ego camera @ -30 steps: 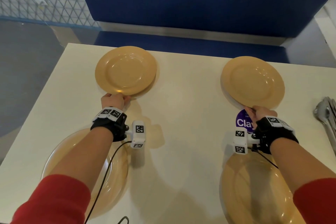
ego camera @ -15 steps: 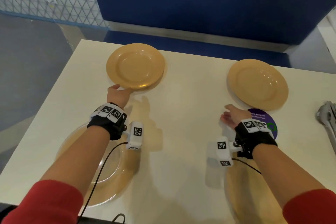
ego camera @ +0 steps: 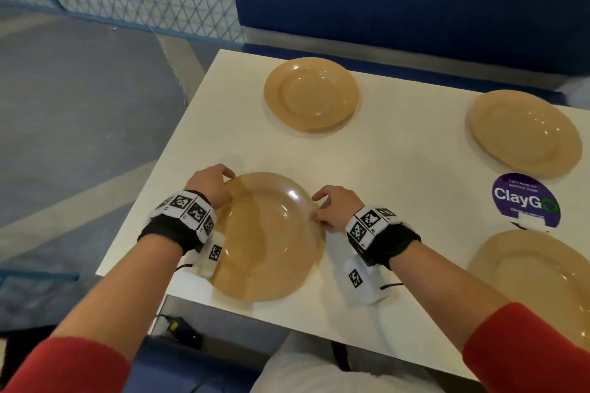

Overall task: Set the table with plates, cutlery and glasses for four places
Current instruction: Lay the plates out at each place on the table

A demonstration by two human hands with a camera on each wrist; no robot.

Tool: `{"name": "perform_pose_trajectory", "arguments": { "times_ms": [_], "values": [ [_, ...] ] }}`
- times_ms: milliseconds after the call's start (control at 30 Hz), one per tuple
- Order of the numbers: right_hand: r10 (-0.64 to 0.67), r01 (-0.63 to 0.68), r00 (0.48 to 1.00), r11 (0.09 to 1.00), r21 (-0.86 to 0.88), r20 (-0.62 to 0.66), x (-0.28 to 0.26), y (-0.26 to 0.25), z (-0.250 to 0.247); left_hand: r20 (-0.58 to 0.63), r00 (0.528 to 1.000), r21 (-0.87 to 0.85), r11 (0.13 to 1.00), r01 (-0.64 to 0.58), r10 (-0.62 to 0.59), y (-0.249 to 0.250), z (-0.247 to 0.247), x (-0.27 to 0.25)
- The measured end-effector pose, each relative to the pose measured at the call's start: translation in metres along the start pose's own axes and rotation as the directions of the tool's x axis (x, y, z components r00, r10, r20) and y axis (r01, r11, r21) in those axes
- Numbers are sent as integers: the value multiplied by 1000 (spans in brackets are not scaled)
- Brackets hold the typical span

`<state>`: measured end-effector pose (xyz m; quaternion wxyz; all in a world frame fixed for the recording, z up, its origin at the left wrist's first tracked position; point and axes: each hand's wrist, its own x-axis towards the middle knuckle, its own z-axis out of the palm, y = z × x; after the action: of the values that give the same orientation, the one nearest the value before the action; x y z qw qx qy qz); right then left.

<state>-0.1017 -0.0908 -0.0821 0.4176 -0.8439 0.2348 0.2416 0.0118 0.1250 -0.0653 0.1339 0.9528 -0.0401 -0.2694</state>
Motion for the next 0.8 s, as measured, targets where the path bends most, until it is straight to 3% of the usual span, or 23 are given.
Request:
{"name": "perform_pose_trajectory", "arguments": {
  "times_ms": [267, 567, 700, 800],
  "values": [
    [72, -69, 997, 995, 73, -39, -7, 5, 5, -55, 998, -123, 991, -50, 44, -15, 10, 1],
    [53, -49, 997, 996, 74, -63, -10, 9, 10, -88, 996, -148, 988, -45, 32, -6, 11, -6],
    [12, -6, 989, 999, 40, -147, -13, 12, 0, -203, 974, -211, 968, -140, 96, 21, 11, -16],
    [4, 2, 978, 1000, 30, -208, -19, 18, -24, -207, 956, -264, 930, -257, 206, 64, 17, -28]
  ]
}}
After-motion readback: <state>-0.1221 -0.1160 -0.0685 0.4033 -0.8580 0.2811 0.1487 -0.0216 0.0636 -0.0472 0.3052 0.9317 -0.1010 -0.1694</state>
